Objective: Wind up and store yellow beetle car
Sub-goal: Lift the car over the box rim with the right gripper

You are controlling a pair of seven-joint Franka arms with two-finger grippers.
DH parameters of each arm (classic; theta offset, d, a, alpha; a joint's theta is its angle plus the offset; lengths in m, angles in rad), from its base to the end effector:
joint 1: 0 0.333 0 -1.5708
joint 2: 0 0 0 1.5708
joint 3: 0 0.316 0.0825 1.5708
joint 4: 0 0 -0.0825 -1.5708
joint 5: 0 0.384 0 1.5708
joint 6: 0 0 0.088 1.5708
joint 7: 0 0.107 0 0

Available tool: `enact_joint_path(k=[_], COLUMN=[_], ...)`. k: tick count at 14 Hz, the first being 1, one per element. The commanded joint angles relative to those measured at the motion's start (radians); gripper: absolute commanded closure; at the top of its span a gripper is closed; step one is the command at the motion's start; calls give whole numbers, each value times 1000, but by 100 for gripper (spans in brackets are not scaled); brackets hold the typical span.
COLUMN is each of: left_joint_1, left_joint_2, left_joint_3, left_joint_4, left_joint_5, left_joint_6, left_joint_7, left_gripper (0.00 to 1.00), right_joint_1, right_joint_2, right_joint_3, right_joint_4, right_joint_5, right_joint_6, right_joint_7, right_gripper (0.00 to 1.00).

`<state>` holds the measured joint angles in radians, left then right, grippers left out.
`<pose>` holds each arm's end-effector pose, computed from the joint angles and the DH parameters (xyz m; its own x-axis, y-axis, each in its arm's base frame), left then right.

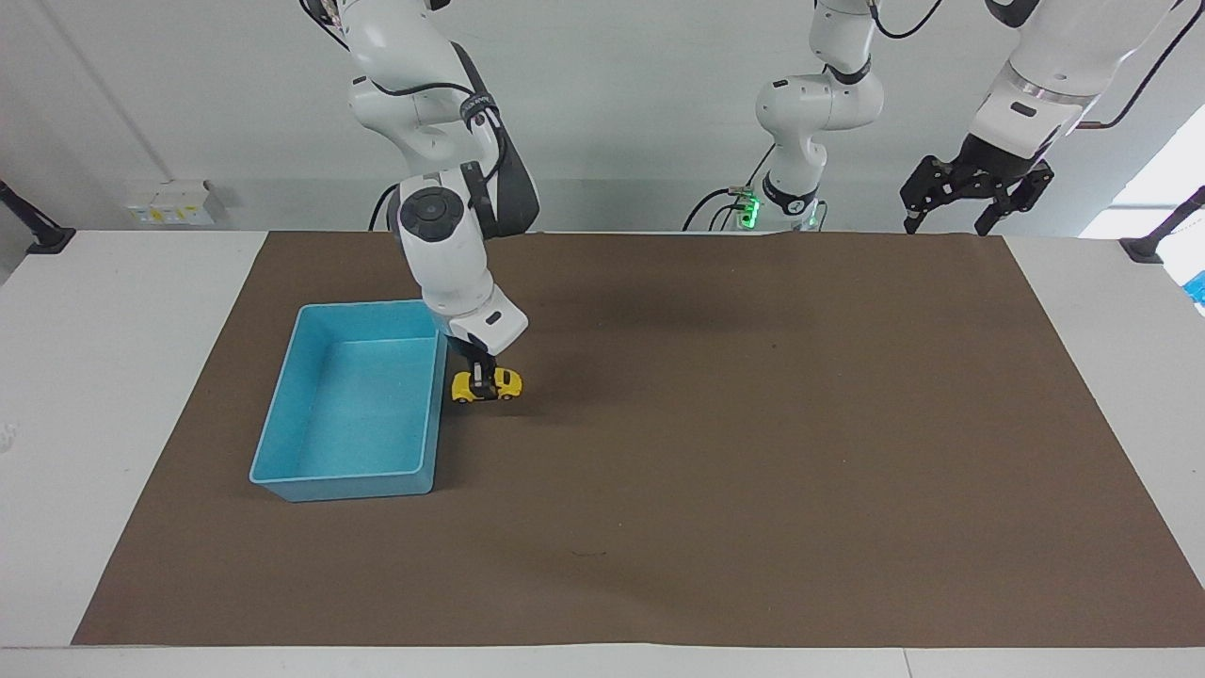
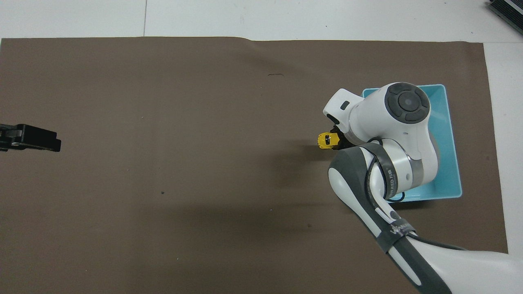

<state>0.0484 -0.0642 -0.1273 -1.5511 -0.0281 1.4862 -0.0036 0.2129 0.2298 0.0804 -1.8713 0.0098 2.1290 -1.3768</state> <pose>0.5238 -0.0472 0.6607 0.9970 -0.0773 -0.0013 -0.0773 -0.9968 0.0198 0.5905 0.1762 0.3948 -0.0920 0.9952 0.0317 0.9956 0.0913 0.0228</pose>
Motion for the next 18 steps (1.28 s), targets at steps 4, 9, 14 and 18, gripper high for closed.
enact_joint_path(k=[4, 9, 14, 18], left_joint_1=[21, 21, 21, 21], left_joint_2=[-12, -12, -12, -12], left_joint_3=[-8, -8, -8, -8], left_joint_4=[-7, -7, -7, -7], left_joint_5=[-13, -13, -13, -13], left_joint_6=[-12, -12, -12, -12], left_joint_7=[16, 16, 16, 16], left_gripper=[0, 0, 0, 0], right_joint_1=[-55, -148, -253, -300], right_joint_2=[-50, -81, -84, -96], right_joint_3=[1, 2, 2, -1], right_joint_4=[0, 0, -5, -28], right_joint_5=[4, 21, 48, 48], right_joint_6=[-64, -138, -167, -164], right_joint_7=[-42, -158, -306, -372], right_gripper=[96, 95, 95, 95])
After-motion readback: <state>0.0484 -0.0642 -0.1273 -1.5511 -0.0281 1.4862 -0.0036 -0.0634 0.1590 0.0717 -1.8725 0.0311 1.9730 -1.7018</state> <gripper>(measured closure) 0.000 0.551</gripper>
